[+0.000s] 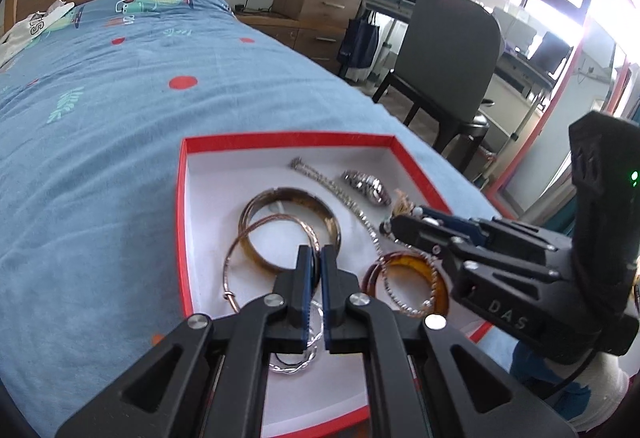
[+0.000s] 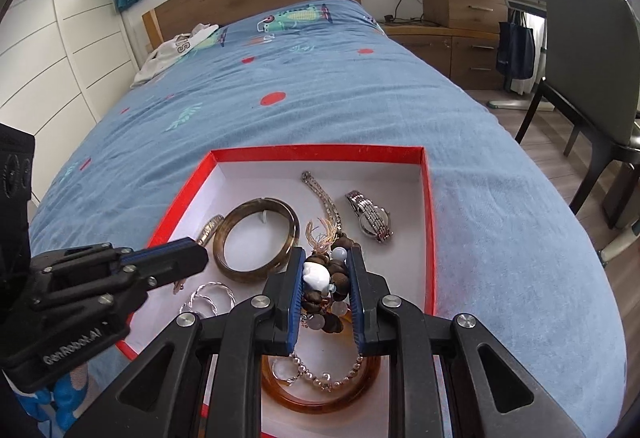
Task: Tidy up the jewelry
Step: 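Carry the bangle and beaded bracelet into the red box and release them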
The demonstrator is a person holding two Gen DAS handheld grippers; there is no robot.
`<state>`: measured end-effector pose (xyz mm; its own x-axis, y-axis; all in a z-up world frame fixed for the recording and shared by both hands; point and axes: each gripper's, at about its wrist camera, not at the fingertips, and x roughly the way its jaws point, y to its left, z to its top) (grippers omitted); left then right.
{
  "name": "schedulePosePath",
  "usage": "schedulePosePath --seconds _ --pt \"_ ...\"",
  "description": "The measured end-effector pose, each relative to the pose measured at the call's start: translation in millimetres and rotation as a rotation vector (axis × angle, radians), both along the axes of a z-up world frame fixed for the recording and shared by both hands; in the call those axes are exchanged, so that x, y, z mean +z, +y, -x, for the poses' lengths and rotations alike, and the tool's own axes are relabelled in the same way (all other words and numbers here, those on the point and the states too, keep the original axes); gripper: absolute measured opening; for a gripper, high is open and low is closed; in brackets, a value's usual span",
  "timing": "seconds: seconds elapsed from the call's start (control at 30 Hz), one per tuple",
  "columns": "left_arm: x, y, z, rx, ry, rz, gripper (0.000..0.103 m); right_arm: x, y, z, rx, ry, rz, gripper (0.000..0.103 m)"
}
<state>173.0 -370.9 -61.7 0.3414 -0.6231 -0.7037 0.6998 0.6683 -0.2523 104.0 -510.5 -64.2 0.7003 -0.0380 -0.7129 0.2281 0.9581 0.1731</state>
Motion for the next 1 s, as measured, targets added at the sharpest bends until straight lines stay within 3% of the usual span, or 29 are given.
schedulePosePath --seconds 0.33,0.6,0.67,0.87,1.0 --pt "-21.5 0.2 -1.9 0.005 0.05 -0.029 0.004 -13.9 5.3 -2.6 0.03 0.044 0.01 0.021" --pt "-22.3 -2.4 2.0 0.009 0.043 -0.047 0.005 -15.4 1.7 -3.6 0.027 0.066 0.013 0.023" --pt "-20.6 -1.5 2.2 0.014 0.041 -0.049 0.006 -13.9 2.0 -2.7 0.022 0.065 0.009 0.029" --pt "-6.5 4.4 9.6 0.025 0.015 -0.046 0.022 -4.6 2.4 8.5 -0.001 0.044 0.005 0.034" --pt "10.5 14.9 18.9 0.058 -0.009 -0.04 0.024 10.6 11.9 18.1 -0.004 0.021 0.019 0.039"
